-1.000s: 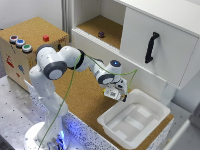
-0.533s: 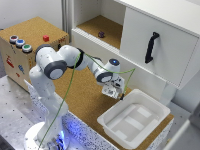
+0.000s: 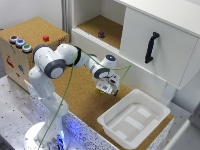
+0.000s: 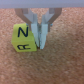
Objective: Slide the yellow block to the left
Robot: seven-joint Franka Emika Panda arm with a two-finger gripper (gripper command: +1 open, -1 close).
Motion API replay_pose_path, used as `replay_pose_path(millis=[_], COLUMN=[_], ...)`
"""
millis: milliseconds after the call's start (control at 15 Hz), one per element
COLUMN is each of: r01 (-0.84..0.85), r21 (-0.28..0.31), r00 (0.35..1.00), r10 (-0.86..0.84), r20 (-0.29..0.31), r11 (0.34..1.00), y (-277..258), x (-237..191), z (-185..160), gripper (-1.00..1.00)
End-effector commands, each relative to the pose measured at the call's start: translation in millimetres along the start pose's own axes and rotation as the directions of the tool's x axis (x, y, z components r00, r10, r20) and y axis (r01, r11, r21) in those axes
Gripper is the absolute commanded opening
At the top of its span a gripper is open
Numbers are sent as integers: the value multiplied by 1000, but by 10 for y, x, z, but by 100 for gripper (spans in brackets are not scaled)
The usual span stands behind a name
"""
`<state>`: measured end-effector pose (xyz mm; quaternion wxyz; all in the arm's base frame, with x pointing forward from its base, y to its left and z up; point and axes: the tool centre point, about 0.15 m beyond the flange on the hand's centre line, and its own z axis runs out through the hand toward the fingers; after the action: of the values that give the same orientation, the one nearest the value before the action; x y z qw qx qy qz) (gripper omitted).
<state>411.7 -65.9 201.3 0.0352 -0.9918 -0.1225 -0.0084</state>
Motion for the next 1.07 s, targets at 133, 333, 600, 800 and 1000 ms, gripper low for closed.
replay_pose_path(millis=[133, 333, 600, 800, 1000], r01=[-37, -40, -20, 9, 19], r21=[-15, -9, 18, 17, 39], r00=[999, 999, 999, 999, 999], r10=[37, 40, 20, -9, -21], r20=[9, 19, 40, 51, 46], r11=[999, 999, 1000, 1000, 999], y=[-699, -936, -1301, -1524, -1704], x=[-19, -46, 3, 89, 222], z=[5, 1, 51, 65, 77], gripper=[-100, -100, -100, -100, -100])
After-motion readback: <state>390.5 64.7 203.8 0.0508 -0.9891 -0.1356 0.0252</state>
